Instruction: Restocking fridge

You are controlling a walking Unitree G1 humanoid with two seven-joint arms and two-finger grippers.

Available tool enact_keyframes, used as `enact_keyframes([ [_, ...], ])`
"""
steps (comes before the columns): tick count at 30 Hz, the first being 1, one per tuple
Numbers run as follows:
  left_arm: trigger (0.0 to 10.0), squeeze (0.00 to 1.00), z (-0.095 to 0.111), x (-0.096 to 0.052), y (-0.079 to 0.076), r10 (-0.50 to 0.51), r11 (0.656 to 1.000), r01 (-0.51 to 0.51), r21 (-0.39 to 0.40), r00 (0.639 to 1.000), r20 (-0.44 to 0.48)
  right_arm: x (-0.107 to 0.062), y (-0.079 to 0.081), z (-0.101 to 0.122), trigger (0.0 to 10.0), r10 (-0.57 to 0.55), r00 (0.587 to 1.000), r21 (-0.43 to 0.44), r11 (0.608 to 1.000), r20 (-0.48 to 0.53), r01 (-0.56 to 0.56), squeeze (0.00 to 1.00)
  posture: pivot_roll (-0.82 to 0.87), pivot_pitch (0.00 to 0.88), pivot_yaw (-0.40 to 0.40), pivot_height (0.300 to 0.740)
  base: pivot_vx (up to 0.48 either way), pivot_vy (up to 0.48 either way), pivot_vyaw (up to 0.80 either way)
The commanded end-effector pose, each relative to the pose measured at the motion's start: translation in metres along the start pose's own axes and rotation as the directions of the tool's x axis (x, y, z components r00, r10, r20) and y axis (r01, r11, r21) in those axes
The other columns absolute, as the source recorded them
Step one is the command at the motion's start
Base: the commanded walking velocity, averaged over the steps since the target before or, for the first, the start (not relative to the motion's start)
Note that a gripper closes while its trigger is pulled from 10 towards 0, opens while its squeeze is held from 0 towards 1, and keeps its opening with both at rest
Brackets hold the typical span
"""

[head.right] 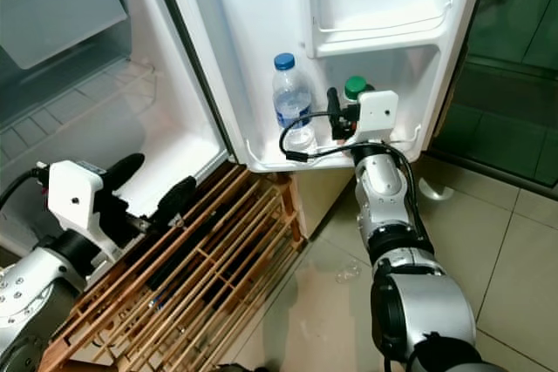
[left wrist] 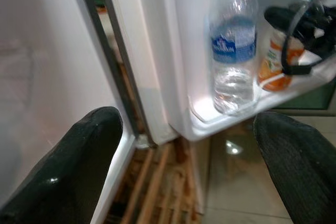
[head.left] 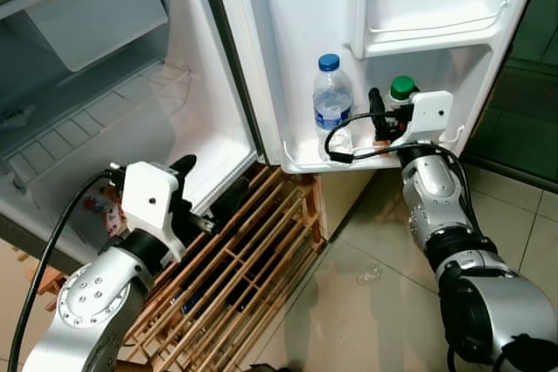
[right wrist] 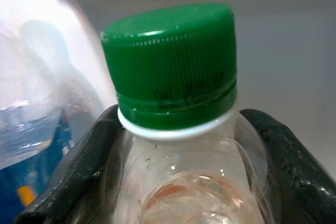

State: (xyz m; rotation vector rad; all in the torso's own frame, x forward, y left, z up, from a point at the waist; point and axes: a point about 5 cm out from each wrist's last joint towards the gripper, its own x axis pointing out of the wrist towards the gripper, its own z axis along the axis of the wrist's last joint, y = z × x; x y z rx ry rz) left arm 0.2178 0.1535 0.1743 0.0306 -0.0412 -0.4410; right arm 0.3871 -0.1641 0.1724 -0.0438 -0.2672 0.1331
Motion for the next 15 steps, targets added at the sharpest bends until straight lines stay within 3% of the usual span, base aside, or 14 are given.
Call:
enact_keyframes([
  [1,10.0,0.0,0.0,-0.002,-0.002,0.009,1.0,-0.009,0.015,1.0,-0.009,-0.012,0.007,-0.028,10.0,0.016,0.987,0.041,0.999,-0.16,-0.01,0.0,0.05,0.182,0.192,0.74,0.0,0.0,0.0],
  [5,10.0,0.0,-0.002,0.001,-0.005,0.013,1.0,-0.013,-0.003,1.0,-0.014,-0.013,0.008,-0.034,10.0,0.025,0.977,0.04,0.999,-0.211,-0.017,0.0,0.03,0.189,0.175,0.74,0.0,0.0,0.0],
  [6,10.0,0.0,-0.003,0.002,-0.007,0.013,1.0,-0.013,-0.007,1.0,-0.014,-0.014,0.006,-0.035,10.0,0.012,0.975,0.046,0.999,-0.223,-0.002,1.0,0.02,0.189,0.163,0.74,0.0,0.0,0.0],
  [11,10.0,0.0,-0.005,0.006,-0.01,0.026,0.999,-0.026,-0.021,1.0,-0.008,-0.008,0.004,-0.027,10.0,0.015,0.979,0.039,0.999,-0.203,-0.008,1.0,0.0,0.182,0.129,0.74,0.0,0.0,0.0],
  [15,10.0,0.0,-0.006,0.01,-0.015,0.052,0.998,-0.052,-0.035,0.999,0.014,0.0,0.001,-0.017,10.0,-0.025,0.982,0.116,0.992,-0.187,0.047,1.0,-0.03,0.169,0.094,0.74,0.0,0.0,0.0],
])
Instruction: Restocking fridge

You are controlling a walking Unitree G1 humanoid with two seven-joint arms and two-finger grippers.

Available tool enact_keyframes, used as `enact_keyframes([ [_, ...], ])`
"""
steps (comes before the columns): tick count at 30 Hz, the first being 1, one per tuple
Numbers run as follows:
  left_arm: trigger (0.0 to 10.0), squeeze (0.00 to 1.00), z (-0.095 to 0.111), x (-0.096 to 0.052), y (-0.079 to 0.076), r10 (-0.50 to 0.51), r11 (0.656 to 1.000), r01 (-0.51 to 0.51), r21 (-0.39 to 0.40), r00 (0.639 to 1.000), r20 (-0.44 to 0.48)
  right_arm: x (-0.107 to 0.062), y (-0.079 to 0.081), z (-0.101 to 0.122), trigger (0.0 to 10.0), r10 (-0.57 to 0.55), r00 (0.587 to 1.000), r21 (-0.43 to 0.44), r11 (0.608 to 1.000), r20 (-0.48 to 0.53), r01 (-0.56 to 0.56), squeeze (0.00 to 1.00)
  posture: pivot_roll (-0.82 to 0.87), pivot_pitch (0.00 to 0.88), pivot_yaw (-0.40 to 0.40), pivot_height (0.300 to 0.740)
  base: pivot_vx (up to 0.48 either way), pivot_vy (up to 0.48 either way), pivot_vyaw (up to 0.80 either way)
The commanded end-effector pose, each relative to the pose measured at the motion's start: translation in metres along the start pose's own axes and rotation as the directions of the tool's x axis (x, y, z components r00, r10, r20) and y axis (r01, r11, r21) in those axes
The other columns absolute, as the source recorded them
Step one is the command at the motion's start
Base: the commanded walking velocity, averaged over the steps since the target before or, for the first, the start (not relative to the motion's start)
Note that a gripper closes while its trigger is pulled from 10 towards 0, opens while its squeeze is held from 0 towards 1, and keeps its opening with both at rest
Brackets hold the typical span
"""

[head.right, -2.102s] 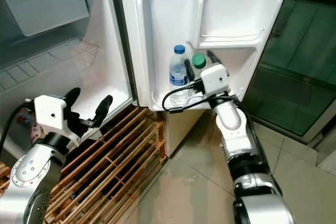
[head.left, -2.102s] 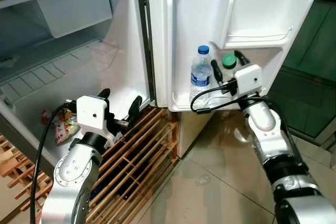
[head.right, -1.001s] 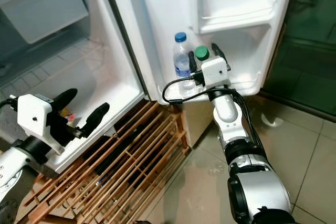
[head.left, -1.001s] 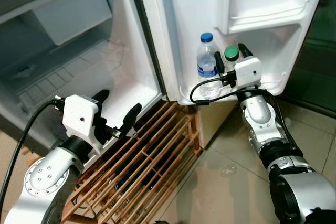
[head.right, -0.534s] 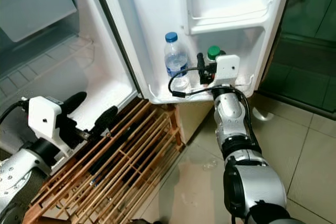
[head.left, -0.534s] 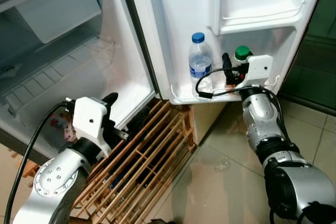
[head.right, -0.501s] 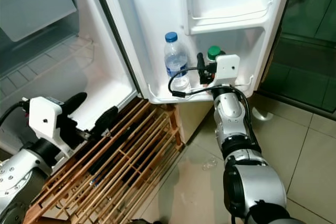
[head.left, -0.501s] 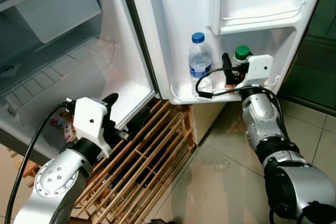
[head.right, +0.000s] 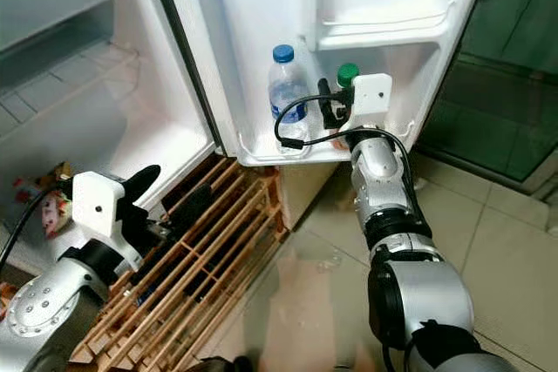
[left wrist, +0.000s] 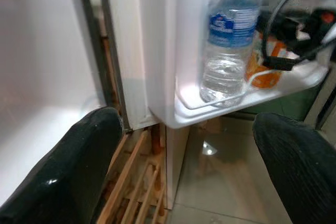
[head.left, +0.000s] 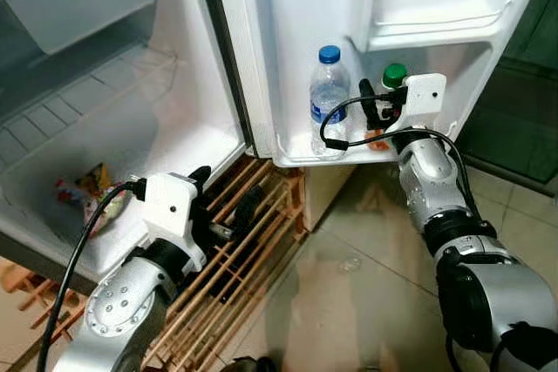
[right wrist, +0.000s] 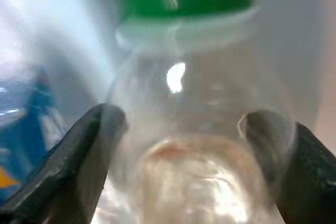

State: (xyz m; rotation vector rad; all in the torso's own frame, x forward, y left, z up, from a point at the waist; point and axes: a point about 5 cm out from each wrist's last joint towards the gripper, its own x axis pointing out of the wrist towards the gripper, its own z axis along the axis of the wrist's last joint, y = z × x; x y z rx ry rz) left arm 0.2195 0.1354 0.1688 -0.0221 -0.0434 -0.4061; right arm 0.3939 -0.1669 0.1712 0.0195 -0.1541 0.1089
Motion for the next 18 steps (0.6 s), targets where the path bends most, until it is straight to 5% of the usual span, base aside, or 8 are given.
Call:
enact_keyframes([
  [1,10.0,0.0,-0.001,0.001,0.0,0.016,1.0,-0.016,0.016,1.0,0.003,-0.005,0.004,-0.015,10.0,-0.003,0.997,0.052,0.999,-0.077,0.007,1.0,-0.03,0.169,0.094,0.74,0.0,0.0,0.0],
  [8,10.0,0.0,-0.007,0.013,-0.008,0.036,0.999,-0.036,0.001,0.999,0.011,-0.004,0.004,-0.005,10.0,-0.027,0.999,0.065,0.997,-0.045,0.03,1.0,-0.09,0.134,0.028,0.74,0.0,0.0,0.0],
  [14,10.0,0.0,-0.007,0.021,-0.012,0.039,0.999,-0.039,0.007,0.999,0.018,-0.019,0.001,-0.005,10.0,-0.07,0.997,0.026,0.997,-0.027,0.071,1.0,-0.11,0.087,-0.004,0.74,0.0,0.0,0.0],
  [18,10.0,0.0,-0.007,0.027,-0.012,0.053,0.999,-0.053,-0.006,0.998,0.02,-0.048,0.001,0.006,10.0,-0.08,0.992,-0.161,0.982,0.095,0.095,1.0,-0.14,0.022,-0.016,0.74,0.0,0.0,0.0],
])
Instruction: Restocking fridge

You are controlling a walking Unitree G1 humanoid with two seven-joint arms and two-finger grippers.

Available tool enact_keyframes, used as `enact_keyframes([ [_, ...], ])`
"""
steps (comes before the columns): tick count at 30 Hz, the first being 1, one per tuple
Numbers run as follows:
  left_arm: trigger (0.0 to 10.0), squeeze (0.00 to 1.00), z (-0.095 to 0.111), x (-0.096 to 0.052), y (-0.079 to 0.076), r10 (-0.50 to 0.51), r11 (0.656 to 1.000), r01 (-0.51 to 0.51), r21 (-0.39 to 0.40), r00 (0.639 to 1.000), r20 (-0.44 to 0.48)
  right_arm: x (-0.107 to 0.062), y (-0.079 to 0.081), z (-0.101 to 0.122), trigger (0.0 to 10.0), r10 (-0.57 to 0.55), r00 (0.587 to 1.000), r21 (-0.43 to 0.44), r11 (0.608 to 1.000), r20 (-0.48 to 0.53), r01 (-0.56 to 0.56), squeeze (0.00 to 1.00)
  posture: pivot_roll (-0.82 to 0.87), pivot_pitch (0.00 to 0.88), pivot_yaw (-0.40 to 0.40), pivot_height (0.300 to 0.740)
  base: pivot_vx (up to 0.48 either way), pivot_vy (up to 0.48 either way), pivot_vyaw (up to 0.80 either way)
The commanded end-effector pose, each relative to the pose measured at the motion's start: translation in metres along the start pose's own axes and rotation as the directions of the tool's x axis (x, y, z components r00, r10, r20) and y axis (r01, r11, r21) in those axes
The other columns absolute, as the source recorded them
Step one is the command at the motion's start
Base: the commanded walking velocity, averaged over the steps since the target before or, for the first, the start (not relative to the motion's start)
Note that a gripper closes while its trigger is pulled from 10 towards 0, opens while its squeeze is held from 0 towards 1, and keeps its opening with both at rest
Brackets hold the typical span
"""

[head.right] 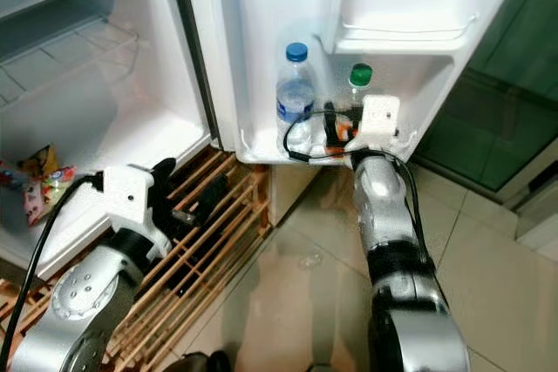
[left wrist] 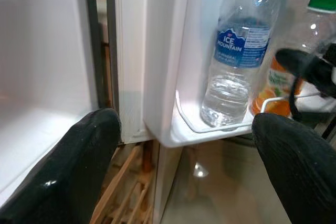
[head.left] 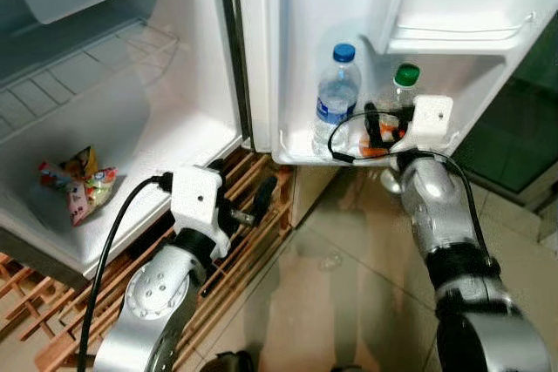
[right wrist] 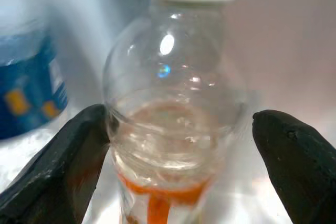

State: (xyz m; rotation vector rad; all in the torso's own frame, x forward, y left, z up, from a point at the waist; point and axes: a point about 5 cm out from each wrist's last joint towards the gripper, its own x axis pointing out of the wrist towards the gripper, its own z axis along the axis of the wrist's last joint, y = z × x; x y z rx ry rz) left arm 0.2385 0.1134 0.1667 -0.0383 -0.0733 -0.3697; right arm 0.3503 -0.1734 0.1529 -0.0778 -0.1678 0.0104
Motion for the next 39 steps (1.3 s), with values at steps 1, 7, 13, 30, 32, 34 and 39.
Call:
enact_keyframes([
  [1,10.0,0.0,-0.005,0.003,0.002,0.028,1.0,-0.028,-0.004,0.999,-0.016,-0.008,-0.001,0.019,10.0,-0.008,0.994,-0.078,0.997,0.105,0.016,0.94,-0.14,0.003,-0.018,0.74,0.0,0.0,0.0],
  [7,10.0,0.0,-0.022,0.002,0.007,0.097,0.992,-0.103,-0.068,0.992,-0.08,-0.044,-0.008,0.006,10.0,-0.025,0.998,-0.066,0.997,0.055,0.029,0.0,-0.15,0.0,-0.012,0.74,0.0,0.0,0.0],
  [13,10.0,0.0,-0.025,0.001,0.027,0.17,0.981,-0.175,-0.082,0.984,-0.057,-0.078,-0.011,-0.023,10.0,0.023,0.997,-0.033,0.999,-0.079,-0.025,0.0,-0.15,0.0,-0.005,0.74,0.047,-0.064,0.0],
  [30,10.0,0.0,-0.03,0.023,0.035,0.205,0.973,-0.204,-0.103,0.979,0.0,-0.052,-0.002,-0.033,10.0,0.066,0.988,0.012,0.998,-0.14,-0.065,0.0,-0.16,0.0,-0.007,0.74,0.28,-0.386,0.0],
  [32,10.0,0.0,-0.031,0.022,0.036,0.211,0.972,-0.21,-0.106,0.977,0.001,-0.049,0.0,-0.031,10.0,0.072,0.989,0.018,0.997,-0.133,-0.07,0.0,-0.15,0.0,-0.008,0.74,0.281,-0.386,0.0],
  [34,10.0,0.0,-0.031,0.022,0.036,0.214,0.971,-0.213,-0.107,0.977,0.001,-0.049,0.001,-0.031,10.0,0.076,0.989,0.019,0.997,-0.129,-0.074,0.0,-0.15,0.0,-0.009,0.74,0.281,-0.386,0.0],
  [39,10.0,0.0,-0.04,0.021,0.042,0.244,0.965,-0.246,-0.09,0.969,-0.036,-0.052,0.01,-0.032,10.0,0.148,0.981,0.038,0.989,-0.122,-0.144,0.0,-0.15,0.0,-0.008,0.74,0.307,-0.364,0.27],
])
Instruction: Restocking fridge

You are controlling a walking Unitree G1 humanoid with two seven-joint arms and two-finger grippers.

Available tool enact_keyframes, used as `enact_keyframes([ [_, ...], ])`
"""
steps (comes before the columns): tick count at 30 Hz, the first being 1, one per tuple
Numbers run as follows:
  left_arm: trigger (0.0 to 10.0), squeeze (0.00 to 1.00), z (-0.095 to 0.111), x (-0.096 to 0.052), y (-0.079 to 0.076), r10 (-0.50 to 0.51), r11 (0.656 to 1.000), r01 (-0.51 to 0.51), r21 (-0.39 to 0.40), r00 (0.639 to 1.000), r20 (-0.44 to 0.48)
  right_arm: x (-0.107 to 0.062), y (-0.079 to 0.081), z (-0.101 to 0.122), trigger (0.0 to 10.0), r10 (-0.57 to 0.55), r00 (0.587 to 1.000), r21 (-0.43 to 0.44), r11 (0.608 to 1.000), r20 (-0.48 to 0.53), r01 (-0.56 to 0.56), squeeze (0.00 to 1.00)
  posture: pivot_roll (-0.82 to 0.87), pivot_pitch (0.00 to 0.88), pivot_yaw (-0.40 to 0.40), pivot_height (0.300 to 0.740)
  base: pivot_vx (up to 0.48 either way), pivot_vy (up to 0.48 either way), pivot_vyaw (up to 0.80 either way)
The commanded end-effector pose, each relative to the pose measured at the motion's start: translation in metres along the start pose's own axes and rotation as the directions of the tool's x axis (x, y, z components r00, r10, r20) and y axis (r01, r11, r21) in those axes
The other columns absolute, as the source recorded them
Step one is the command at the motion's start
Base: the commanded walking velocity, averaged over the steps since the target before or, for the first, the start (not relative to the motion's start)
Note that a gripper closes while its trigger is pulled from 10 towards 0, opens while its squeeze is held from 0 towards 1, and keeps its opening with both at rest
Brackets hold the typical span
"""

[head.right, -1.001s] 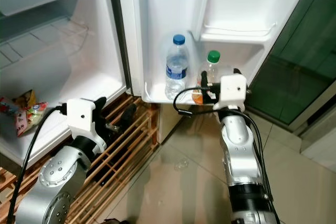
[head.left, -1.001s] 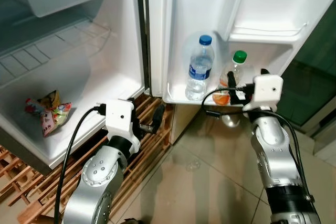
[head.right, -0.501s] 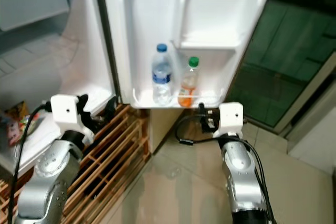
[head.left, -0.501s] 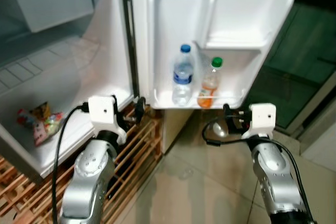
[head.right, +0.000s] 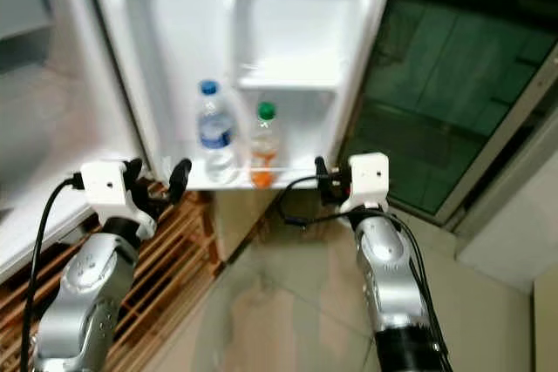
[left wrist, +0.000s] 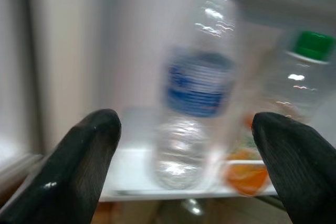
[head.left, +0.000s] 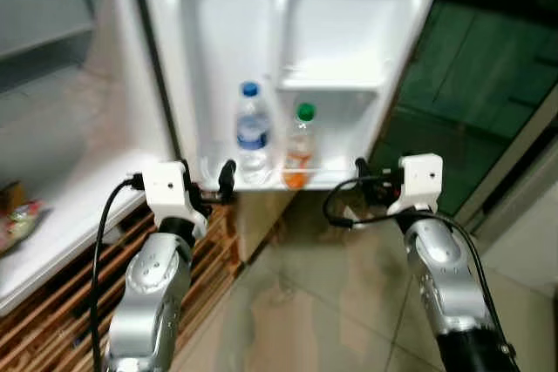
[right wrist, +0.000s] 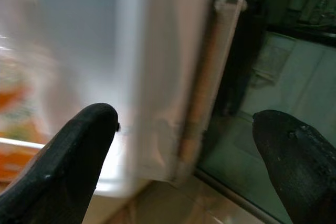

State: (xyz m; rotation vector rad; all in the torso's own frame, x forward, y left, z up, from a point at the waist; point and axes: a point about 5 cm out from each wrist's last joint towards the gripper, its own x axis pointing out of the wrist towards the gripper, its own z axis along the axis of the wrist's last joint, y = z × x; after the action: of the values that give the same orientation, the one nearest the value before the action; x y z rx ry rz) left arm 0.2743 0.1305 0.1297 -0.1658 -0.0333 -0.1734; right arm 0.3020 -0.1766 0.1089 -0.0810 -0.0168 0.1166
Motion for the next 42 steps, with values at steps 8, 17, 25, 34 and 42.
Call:
enact_keyframes([
  [8,10.0,0.0,-0.01,-0.005,0.026,0.091,0.994,-0.086,0.071,0.993,-0.071,0.002,0.01,-0.003,10.0,0.045,0.999,0.037,0.998,-0.003,-0.045,0.0,-0.13,0.0,-0.007,0.74,0.043,0.0,0.62],
  [17,10.0,0.0,-0.001,-0.017,0.018,0.036,0.997,-0.035,0.075,0.999,-0.003,-0.002,0.014,-0.007,10.0,0.074,0.997,0.05,0.996,-0.003,-0.073,0.0,-0.13,0.0,-0.001,0.74,0.0,-0.153,0.62],
  [25,10.0,0.0,-0.003,-0.014,0.025,0.112,0.991,-0.111,0.079,0.994,-0.008,-0.001,0.014,-0.007,10.0,0.076,0.997,0.049,0.996,0.002,-0.076,0.0,-0.14,0.0,0.008,0.74,0.0,-0.472,0.62],
  [34,10.0,0.0,-0.006,-0.015,0.028,0.128,0.99,-0.126,0.066,0.991,-0.033,-0.004,0.007,-0.009,10.0,0.045,0.999,0.055,0.998,-0.01,-0.044,0.0,-0.14,0.0,0.003,0.74,0.0,-0.371,0.41],
  [42,10.0,0.0,-0.013,-0.013,0.046,0.197,0.979,-0.191,0.071,0.977,-0.084,-0.031,-0.02,-0.035,10.0,0.066,0.991,-0.004,0.998,-0.118,-0.067,0.0,-0.14,0.0,0.002,0.74,0.0,0.0,0.0],
])
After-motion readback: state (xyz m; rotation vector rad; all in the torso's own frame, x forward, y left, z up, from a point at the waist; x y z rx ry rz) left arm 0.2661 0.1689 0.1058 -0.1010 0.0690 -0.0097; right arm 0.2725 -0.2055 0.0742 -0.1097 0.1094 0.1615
